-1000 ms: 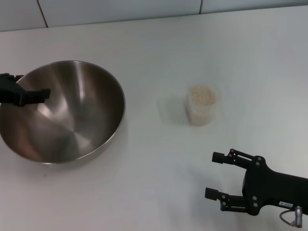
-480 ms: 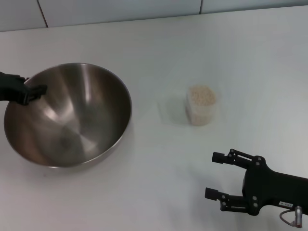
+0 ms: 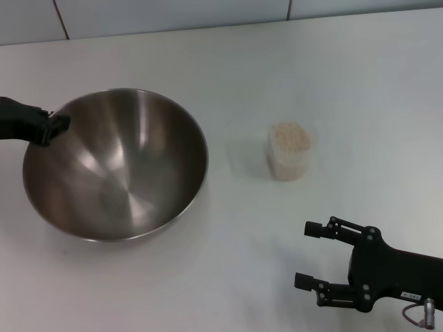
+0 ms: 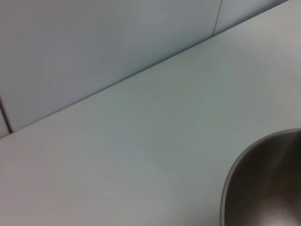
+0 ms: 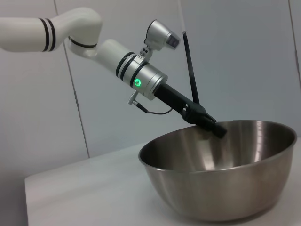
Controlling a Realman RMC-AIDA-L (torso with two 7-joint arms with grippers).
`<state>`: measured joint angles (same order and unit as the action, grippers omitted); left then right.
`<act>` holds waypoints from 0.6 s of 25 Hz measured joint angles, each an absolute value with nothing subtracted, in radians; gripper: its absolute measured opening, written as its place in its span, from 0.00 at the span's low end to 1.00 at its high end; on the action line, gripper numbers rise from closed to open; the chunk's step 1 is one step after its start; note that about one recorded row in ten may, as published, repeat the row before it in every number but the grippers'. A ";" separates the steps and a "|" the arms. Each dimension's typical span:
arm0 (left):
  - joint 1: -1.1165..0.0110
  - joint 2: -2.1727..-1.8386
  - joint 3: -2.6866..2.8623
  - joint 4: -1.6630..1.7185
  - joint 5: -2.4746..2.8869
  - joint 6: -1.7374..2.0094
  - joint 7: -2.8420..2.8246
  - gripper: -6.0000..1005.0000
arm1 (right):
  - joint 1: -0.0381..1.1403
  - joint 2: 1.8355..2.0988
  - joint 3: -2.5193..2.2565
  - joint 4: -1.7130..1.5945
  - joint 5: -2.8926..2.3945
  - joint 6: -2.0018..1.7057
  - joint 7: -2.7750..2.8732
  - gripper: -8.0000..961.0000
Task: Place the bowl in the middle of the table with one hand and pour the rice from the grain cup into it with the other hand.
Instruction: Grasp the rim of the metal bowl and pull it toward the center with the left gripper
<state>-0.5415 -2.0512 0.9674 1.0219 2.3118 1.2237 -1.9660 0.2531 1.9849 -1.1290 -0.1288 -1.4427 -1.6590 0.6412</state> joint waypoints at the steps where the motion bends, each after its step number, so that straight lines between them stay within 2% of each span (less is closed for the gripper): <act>1: -0.554 -2.046 0.965 1.006 2.312 1.232 -1.974 0.08 | 0.253 1.985 -1.129 -0.129 -1.443 -1.658 0.641 0.83; 3: -0.554 -2.046 0.965 1.006 2.312 1.232 -1.974 0.06 | 0.253 1.985 -1.129 -0.129 -1.443 -1.653 0.641 0.83; 4: -0.591 -2.028 0.958 0.958 2.313 1.245 -1.997 0.05 | 0.253 1.985 -1.129 -0.129 -1.443 -1.653 0.641 0.83; 5: -0.591 -2.028 0.958 0.958 2.313 1.245 -1.997 0.05 | 0.253 1.985 -1.129 -0.129 -1.443 -1.652 0.641 0.83; 7: -0.654 -1.995 0.916 0.864 2.313 1.258 -2.017 0.05 | 0.253 1.985 -1.129 -0.129 -1.444 -1.649 0.641 0.83; 10: -0.654 -1.995 0.916 0.864 2.313 1.258 -2.017 0.05 | 0.255 1.986 -1.129 -0.129 -1.444 -1.649 0.641 0.83; 11: -0.734 -1.954 0.849 0.733 2.314 1.279 -2.011 0.05 | 0.256 1.986 -1.129 -0.129 -1.444 -1.649 0.641 0.83; 12: -0.765 -1.940 0.836 0.691 2.314 1.284 -2.004 0.05 | 0.256 1.986 -1.129 -0.129 -1.444 -1.649 0.641 0.82; 15: -0.784 -1.934 0.832 0.672 2.314 1.289 -2.001 0.05 | 0.256 1.987 -1.129 -0.129 -1.444 -1.649 0.641 0.82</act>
